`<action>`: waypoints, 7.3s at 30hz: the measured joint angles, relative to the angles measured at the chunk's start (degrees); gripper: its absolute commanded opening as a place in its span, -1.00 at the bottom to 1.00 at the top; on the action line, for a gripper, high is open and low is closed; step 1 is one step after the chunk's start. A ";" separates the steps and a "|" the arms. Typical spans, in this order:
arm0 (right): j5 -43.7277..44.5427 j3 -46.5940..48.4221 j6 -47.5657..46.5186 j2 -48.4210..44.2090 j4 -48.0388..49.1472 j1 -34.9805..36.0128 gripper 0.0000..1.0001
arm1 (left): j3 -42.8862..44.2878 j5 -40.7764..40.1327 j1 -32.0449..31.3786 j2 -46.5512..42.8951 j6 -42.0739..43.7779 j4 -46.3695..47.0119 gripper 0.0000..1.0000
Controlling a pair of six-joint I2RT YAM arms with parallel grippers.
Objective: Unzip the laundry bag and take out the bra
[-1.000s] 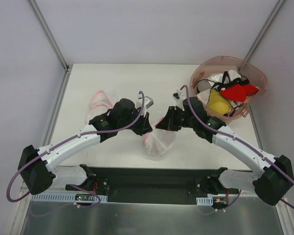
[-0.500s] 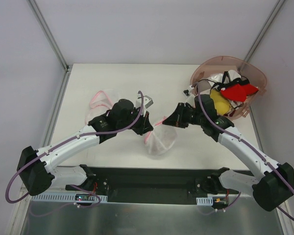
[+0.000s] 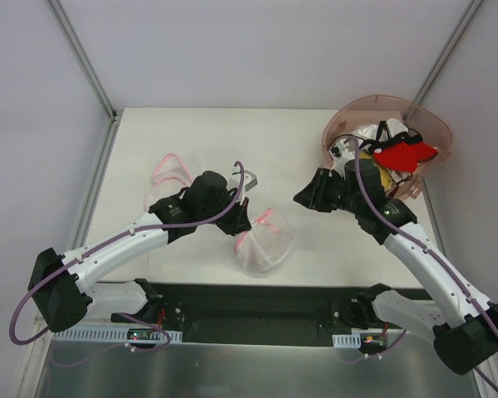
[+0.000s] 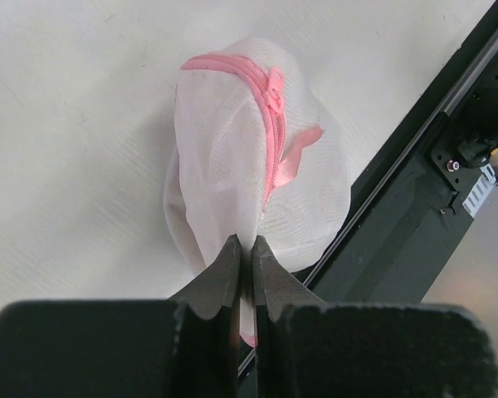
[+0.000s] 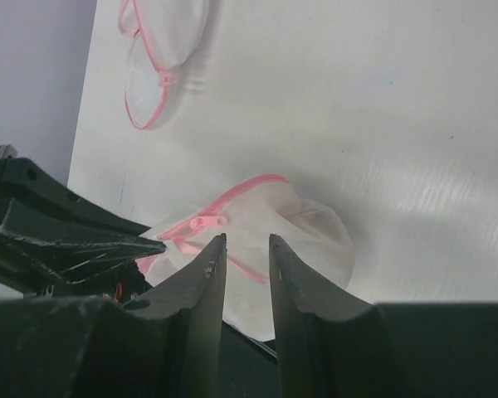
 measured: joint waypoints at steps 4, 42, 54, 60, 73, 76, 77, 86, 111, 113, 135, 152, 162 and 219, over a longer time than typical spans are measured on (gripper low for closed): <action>2.40 3.32 -3.50 0.63 -2.27 6.08 -0.29 | 0.00 0.39 0.00 0.00 0.02 -0.13 -1.00; -22.97 -2.32 14.10 17.66 11.69 -1.88 -0.97 | -0.31 5.40 0.00 -1.64 27.41 9.38 -0.97; -9.35 -5.53 20.61 9.70 12.63 3.26 -0.97 | -1.40 6.86 0.00 -2.10 27.67 10.88 0.96; 0.07 -5.53 23.78 6.23 10.25 8.85 -0.97 | -2.01 8.37 -0.20 -2.12 23.28 14.88 0.74; 8.85 -5.53 28.28 5.95 6.58 9.81 -0.98 | -6.97 4.09 -6.93 -2.54 14.36 22.91 0.48; 9.79 -5.53 29.79 5.95 6.16 9.81 -0.98 | -8.28 1.33 -7.30 -2.34 12.41 25.57 0.41; 10.03 -5.53 30.21 5.95 5.92 9.81 -0.98 | -8.52 0.39 -7.30 -1.97 11.82 26.34 0.40; 11.10 -5.53 32.17 5.90 4.04 9.81 -0.98 | -8.63 -3.23 -8.02 4.07 10.10 30.16 0.31; 11.52 -5.53 32.79 5.90 3.28 9.97 -0.98 | -7.17 -3.34 -9.16 7.96 7.02 32.35 0.29; 11.47 -5.53 32.92 5.90 3.32 9.97 -0.98 | -7.17 -4.24 -9.16 8.28 7.17 32.35 0.24; 8.94 -5.97 35.23 5.73 4.50 9.01 -0.98 | -7.54 -10.69 -9.90 10.08 10.84 33.66 -0.57; 7.34 -6.78 36.30 4.79 5.66 8.22 -0.97 | -9.97 -11.45 -10.14 5.20 11.74 33.14 -0.57; 6.54 -6.78 36.28 4.79 5.62 8.09 -0.98 | -10.34 -10.14 -10.16 4.96 11.74 33.40 -1.00; 16.17 -3.28 10.25 4.02 -0.39 19.63 -0.97 | -3.74 -8.09 -9.35 3.15 4.00 16.59 -1.00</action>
